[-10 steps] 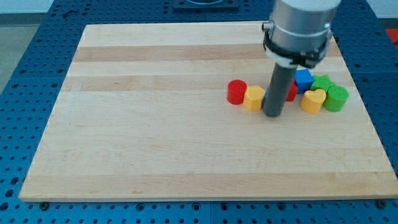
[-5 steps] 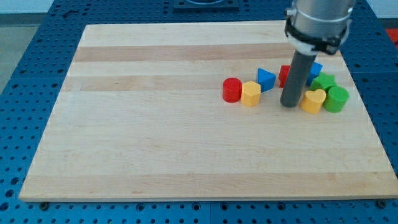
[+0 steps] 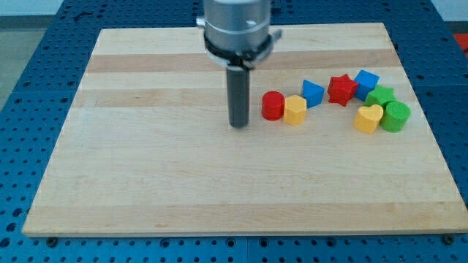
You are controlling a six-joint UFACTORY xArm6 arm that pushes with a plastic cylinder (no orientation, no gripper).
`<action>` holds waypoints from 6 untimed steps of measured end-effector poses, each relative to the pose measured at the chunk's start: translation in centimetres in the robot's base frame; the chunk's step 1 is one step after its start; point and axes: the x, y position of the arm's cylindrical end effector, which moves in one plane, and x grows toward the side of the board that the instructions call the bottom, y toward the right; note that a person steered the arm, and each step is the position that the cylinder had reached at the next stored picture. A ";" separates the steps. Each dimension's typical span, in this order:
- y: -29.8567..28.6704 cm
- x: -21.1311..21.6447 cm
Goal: Move red circle along with yellow hexagon a bit right
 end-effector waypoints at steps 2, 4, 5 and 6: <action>3.0 -5.3; 5.1 -1.6; 10.0 -1.6; 11.7 -1.9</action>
